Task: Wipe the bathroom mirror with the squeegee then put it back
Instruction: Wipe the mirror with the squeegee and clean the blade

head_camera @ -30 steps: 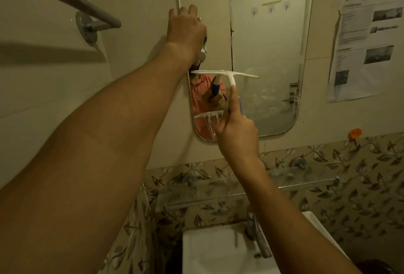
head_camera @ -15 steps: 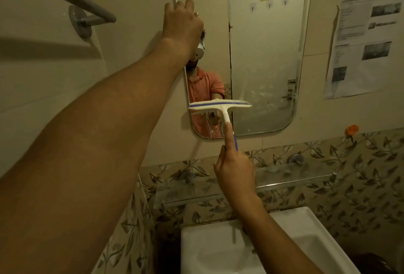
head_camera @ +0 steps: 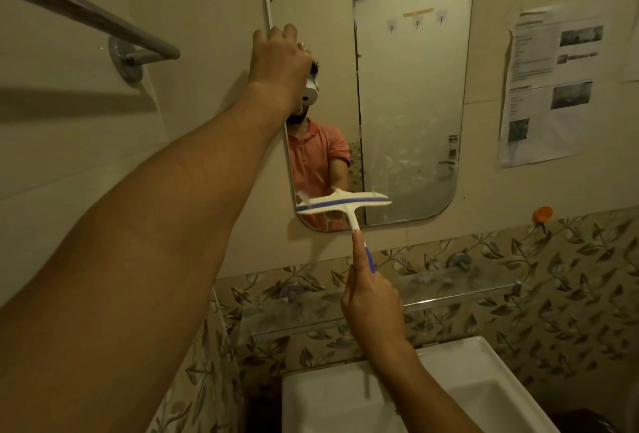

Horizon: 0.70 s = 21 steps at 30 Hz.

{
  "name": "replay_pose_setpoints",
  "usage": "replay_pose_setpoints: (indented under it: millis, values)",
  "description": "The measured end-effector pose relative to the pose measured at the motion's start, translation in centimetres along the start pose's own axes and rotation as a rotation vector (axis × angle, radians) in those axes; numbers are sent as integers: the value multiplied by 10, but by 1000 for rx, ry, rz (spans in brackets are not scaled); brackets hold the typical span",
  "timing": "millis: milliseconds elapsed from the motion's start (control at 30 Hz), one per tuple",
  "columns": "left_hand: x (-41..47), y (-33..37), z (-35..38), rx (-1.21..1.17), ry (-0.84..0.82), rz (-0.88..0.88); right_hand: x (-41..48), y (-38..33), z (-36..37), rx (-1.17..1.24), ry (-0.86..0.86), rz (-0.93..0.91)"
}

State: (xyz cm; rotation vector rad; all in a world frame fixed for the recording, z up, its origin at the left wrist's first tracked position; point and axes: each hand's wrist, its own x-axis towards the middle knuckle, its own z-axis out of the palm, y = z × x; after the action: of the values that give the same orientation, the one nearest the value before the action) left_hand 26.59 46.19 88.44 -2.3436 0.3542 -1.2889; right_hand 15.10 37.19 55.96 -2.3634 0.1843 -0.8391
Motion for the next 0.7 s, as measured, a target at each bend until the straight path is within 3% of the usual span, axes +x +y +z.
replay_pose_setpoints:
  millis: [133,400,700]
  values:
    - [0,1,-1,-4,-3,-5,3,-2,-8,29,5,-12]
    - [0,1,-1,-13,-15,6,37,-48,-22,50,127,-214]
    - [1,1,1,-5,-19,-1,35,-50,4,-84,38,-155]
